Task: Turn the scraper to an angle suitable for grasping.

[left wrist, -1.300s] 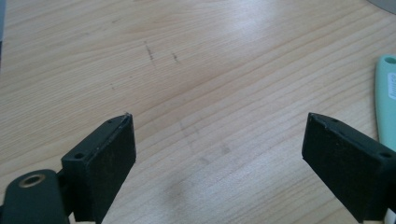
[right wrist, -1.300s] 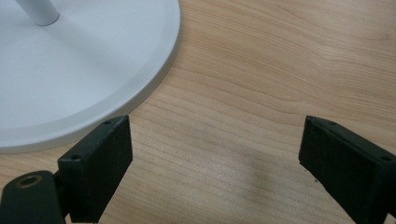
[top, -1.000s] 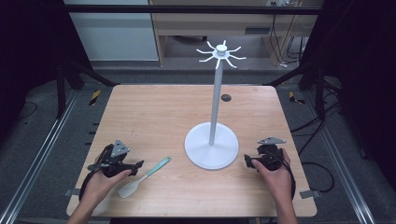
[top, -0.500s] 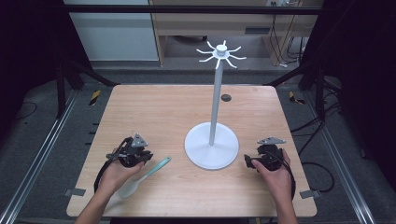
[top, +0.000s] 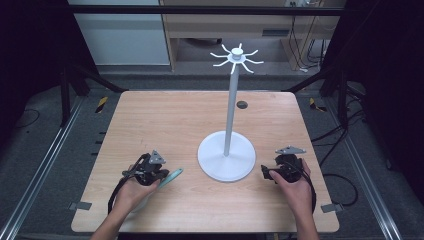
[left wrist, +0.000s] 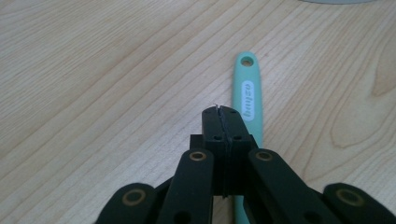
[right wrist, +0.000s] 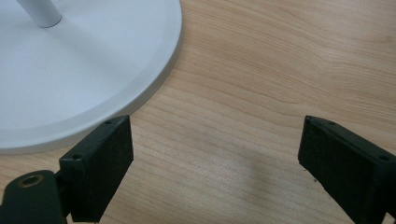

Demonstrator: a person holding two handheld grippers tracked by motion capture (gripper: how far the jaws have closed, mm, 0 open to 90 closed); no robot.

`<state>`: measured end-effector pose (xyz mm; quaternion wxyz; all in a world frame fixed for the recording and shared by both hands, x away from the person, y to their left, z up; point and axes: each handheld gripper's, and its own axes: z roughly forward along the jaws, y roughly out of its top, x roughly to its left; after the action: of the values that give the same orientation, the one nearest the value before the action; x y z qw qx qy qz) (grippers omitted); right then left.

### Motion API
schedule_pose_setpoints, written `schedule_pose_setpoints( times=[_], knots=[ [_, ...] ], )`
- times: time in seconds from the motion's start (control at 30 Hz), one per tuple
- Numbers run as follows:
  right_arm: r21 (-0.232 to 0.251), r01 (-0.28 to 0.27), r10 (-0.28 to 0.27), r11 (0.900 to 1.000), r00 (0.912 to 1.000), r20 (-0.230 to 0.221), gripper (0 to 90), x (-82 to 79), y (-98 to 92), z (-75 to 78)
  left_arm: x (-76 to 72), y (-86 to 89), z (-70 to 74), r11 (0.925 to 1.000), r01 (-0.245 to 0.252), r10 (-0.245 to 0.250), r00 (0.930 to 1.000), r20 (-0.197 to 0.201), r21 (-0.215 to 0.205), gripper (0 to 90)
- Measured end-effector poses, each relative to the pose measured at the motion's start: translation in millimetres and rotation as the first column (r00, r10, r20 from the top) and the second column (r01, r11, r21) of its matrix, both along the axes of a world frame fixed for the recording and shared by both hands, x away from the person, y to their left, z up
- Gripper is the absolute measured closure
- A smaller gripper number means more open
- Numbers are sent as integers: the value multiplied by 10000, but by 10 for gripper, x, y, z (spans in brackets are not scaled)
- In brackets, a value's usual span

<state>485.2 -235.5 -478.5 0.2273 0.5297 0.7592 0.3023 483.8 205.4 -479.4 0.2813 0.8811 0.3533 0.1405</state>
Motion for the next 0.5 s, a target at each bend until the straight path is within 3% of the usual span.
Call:
schedule_pose_setpoints(
  times=[0.23,0.4,0.5],
  knots=[
    [-29,-50,50,10000,10000,-17,107,-4,13,1,-23,-9,-15,9998,5,-5,10000,-17,180,900],
    [-10,-22,22,10000,10000,11,107,-5,4,3,18,-1,-29,9999,20,-20,10000,-17,-157,900],
    [18,-28,28,10000,10000,-5,107,-2,5,3,17,-10,-30,9999,62,-61,10000,13,-135,900]
  ],
)
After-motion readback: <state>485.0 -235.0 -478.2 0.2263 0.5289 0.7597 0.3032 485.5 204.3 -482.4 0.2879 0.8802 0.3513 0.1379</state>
